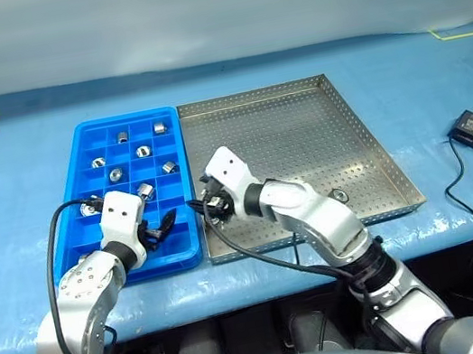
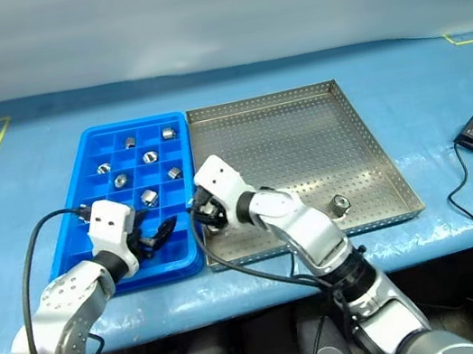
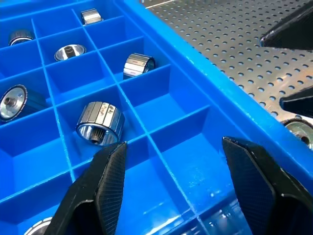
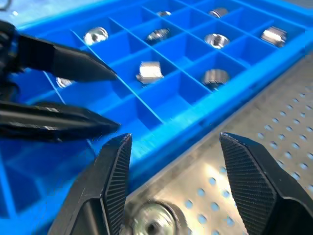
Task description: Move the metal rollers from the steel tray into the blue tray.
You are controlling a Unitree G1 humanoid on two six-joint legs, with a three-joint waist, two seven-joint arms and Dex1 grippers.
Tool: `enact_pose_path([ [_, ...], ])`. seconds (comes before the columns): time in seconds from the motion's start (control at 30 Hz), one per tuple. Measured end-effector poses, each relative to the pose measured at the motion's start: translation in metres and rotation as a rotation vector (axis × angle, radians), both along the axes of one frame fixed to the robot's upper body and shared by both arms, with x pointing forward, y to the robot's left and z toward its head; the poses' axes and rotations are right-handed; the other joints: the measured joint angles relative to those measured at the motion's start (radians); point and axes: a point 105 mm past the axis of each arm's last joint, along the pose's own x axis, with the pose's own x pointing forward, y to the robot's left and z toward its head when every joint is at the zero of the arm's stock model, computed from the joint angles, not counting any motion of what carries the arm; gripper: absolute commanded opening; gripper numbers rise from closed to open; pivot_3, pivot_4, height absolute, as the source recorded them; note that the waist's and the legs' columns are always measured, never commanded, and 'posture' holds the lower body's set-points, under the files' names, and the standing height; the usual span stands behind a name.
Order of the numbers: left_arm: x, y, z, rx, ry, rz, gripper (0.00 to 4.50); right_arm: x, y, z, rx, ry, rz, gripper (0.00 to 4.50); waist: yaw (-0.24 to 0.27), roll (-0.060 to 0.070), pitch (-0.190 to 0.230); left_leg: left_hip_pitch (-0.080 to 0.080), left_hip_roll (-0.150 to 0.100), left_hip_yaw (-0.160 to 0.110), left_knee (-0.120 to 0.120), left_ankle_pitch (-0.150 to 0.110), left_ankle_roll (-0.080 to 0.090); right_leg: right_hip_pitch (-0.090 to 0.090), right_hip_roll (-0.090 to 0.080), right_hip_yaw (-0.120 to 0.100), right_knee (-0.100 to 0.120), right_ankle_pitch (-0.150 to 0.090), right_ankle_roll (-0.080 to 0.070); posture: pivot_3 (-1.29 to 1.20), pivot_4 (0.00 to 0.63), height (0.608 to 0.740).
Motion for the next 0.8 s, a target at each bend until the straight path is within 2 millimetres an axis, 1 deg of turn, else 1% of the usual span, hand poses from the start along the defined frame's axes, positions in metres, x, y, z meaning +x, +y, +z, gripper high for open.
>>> enact_pose_path([
  [0.07,-0.001,-0.005,0.002,-0.021,-0.008,-0.029,3.36,-0.007,-0.008,-0.005,-0.015,0.034,0.015,3.02,0.000,0.000,0.000,0.000,0.000,0.000,0.000,0.000,0.000,0.000,0.000,0.000,0.000,0.000,-0.001,0.01,0.150,0.740],
  [0.13,-0.001,-0.008,0.003,-0.026,-0.013,-0.044,3.36,-0.015,-0.011,-0.012,-0.019,0.078,0.049,3.02,-0.003,0.000,0.000,0.000,0.000,0.000,-0.001,0.000,0.000,0.000,0.001,0.000,0.000,0.000,-0.001,0.01,0.150,0.740],
  [0.2,-0.001,-0.010,0.002,-0.028,-0.012,-0.052,3.36,-0.023,-0.011,-0.019,-0.011,0.126,0.084,3.02,-0.005,0.000,0.000,0.001,0.001,0.000,0.000,0.000,0.000,0.000,0.002,0.000,0.000,0.000,0.000,0.01,0.150,0.740],
  [0.3,-0.001,-0.011,0.002,-0.028,-0.011,-0.055,3.36,-0.030,-0.007,-0.022,0.014,0.171,0.128,3.02,-0.006,0.000,0.000,0.001,0.001,0.000,0.000,0.000,0.000,0.001,0.002,0.000,0.000,-0.003,0.003,0.02,0.150,0.740],
  [0.37,-0.002,-0.010,0.002,-0.026,-0.011,-0.055,3.36,-0.030,-0.005,-0.025,0.025,0.194,0.134,3.02,-0.004,0.000,0.000,0.001,0.001,0.000,0.001,0.000,0.000,0.001,0.002,0.000,0.000,-0.003,0.004,0.02,0.150,0.740],
  [0.47,-0.002,-0.010,0.002,-0.023,-0.009,-0.054,3.36,-0.026,-0.005,-0.035,0.028,0.234,0.116,3.02,-0.002,0.000,0.000,0.001,0.001,0.000,0.001,0.000,0.000,0.001,0.001,0.000,0.000,-0.002,0.003,0.03,0.150,0.740],
  [0.63,-0.003,-0.010,0.003,-0.018,-0.013,-0.057,3.36,-0.016,-0.003,-0.037,0.040,0.213,0.091,3.02,0.001,0.000,0.000,0.001,0.001,0.000,0.001,0.000,0.000,0.001,0.002,0.000,0.000,-0.002,0.003,0.03,0.150,0.740],
  [0.8,-0.004,-0.009,0.003,-0.011,-0.011,-0.057,3.36,-0.012,-0.004,-0.037,0.035,0.188,0.085,3.02,0.004,0.000,0.000,0.001,0.001,0.000,0.001,0.000,0.000,0.001,0.002,0.000,0.000,-0.002,0.003,0.03,0.150,0.740],
])
